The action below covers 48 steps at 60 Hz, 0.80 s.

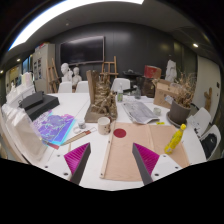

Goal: Pour water

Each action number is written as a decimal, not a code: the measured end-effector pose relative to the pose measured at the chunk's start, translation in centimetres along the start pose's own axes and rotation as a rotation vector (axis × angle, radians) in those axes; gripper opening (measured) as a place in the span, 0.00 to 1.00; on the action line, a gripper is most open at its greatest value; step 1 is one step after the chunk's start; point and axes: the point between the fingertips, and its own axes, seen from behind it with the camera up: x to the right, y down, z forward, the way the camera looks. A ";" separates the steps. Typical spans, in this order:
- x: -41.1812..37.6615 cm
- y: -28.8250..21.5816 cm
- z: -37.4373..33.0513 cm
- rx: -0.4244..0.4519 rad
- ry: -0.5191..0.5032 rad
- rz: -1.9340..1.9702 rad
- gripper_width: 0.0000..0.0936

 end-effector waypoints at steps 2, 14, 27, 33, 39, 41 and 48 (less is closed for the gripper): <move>0.6 0.0 -0.5 -0.003 0.021 0.014 0.92; 9.2 3.2 2.7 -0.026 0.117 0.064 0.92; 22.6 8.5 6.0 -0.029 0.233 0.108 0.92; 28.1 9.3 8.1 0.033 0.248 0.126 0.92; 32.6 10.1 11.1 0.054 0.254 0.130 0.92; 33.8 10.1 12.2 0.066 0.252 0.127 0.92; 36.2 9.7 16.5 0.099 0.233 0.107 0.92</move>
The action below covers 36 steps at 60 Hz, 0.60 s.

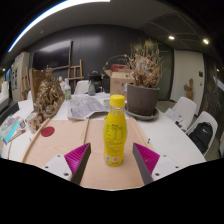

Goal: Pour water

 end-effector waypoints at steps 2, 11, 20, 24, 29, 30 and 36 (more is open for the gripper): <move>0.1 0.1 1.3 0.000 -0.008 -0.001 0.92; 0.0 0.8 6.3 -0.012 -0.044 0.026 0.85; 0.1 0.1 7.9 0.056 -0.034 -0.009 0.50; 0.0 0.0 8.0 0.062 -0.039 0.000 0.45; 0.3 -0.1 8.3 0.047 -0.031 0.005 0.37; 0.3 -0.1 8.3 0.044 -0.026 0.003 0.36; 1.0 -0.3 8.5 0.032 0.025 -0.045 0.31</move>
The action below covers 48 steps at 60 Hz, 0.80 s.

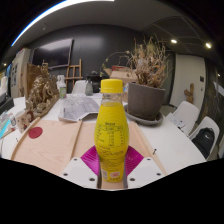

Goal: Pour water

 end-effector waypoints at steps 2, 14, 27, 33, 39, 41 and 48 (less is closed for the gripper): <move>-0.1 -0.2 0.0 -0.006 0.009 -0.013 0.31; -1.2 -6.6 -0.4 0.048 0.091 -0.157 0.31; -8.1 -17.2 -0.5 0.160 0.192 -0.475 0.31; -13.8 -20.5 0.4 0.194 0.224 -0.682 0.31; -19.4 -22.6 1.4 0.228 0.264 -0.937 0.30; -21.6 -23.0 1.8 0.244 0.270 -1.020 0.31; -28.5 -22.7 3.4 0.292 0.281 -1.321 0.30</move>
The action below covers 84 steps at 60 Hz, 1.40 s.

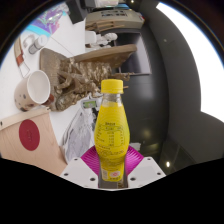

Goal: Pour water

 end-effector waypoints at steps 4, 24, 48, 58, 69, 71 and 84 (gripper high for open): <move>-1.8 -2.6 0.7 0.033 0.008 -0.165 0.30; -4.8 -6.9 2.5 0.108 0.089 -0.666 0.31; -3.6 -5.3 -0.1 0.049 -0.226 0.463 0.31; -7.0 -4.8 -1.3 0.003 -0.408 0.957 0.31; -13.3 -4.6 -1.8 -0.031 -0.560 1.236 0.32; -14.1 -4.5 -1.7 -0.033 -0.568 1.255 0.31; -17.4 -4.5 -1.8 -0.037 -0.591 1.340 0.33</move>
